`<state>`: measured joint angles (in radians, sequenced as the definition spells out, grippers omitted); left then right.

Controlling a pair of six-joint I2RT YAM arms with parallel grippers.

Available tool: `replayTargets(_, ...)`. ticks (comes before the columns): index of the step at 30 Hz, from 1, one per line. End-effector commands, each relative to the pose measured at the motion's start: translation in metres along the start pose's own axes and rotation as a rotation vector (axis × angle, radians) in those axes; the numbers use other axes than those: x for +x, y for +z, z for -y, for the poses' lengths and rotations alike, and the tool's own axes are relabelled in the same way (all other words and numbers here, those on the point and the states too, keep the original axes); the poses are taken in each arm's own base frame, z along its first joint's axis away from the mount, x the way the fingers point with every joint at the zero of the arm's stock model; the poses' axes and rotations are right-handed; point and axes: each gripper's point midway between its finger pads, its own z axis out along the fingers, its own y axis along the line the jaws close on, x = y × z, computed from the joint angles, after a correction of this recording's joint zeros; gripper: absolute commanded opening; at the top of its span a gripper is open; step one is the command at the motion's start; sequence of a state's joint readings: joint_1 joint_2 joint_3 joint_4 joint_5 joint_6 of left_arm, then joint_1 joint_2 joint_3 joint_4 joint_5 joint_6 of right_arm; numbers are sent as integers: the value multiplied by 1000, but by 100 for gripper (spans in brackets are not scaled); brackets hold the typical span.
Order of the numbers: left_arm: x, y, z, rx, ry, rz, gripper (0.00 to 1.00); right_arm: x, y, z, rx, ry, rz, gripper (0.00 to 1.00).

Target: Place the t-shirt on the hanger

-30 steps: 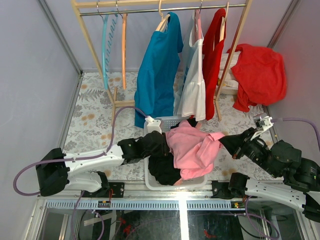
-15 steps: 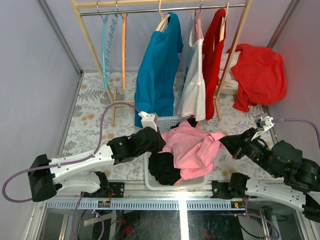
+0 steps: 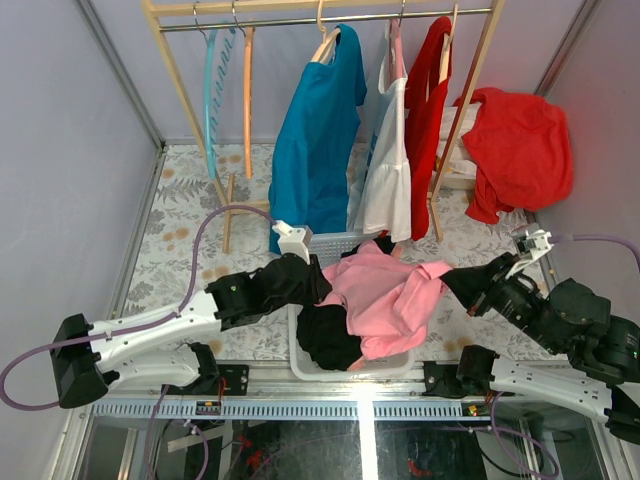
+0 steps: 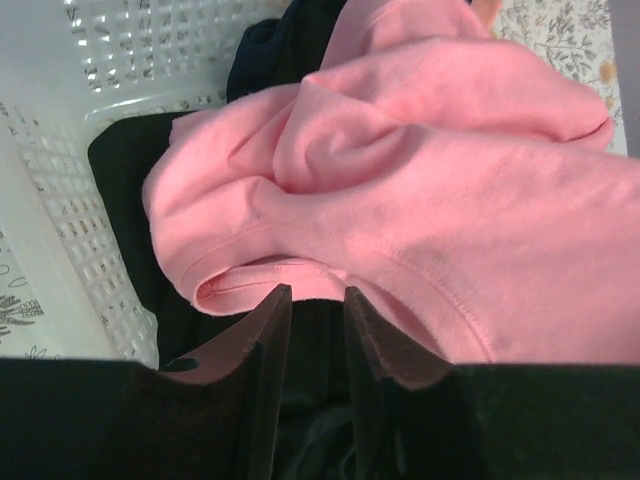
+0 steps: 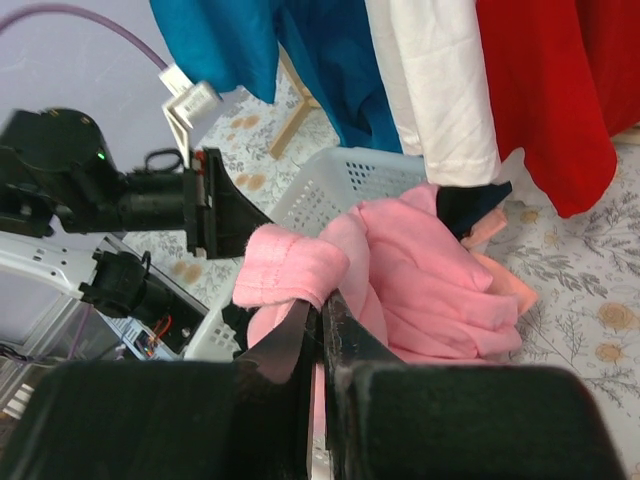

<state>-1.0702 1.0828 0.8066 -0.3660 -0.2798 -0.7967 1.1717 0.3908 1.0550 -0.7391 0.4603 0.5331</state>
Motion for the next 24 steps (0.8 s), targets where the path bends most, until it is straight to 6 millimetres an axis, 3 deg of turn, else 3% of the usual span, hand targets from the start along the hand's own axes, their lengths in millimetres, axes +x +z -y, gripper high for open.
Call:
replayTargets(1, 7, 2, -8, -6, 6, -9, 30, -50, -1, -20, -41, 19, 127, 0)
replayTargets(10, 9, -5, -10, 4, -24, -9, 48, -101, 8, -33, 3, -43, 241, 0)
replayTargets(14, 7, -7, -9, 7, -39, -2, 58, -113, 12, -39, 6, -70, 261, 0)
replayTargets(21, 8, -5, 0, 69, -45, 4, 64, -124, 10, -40, 14, -97, 280, 0)
replayTargets(24, 12, -4, 3, 104, -24, -2, 74, -130, 7, -40, 17, -101, 291, 0)
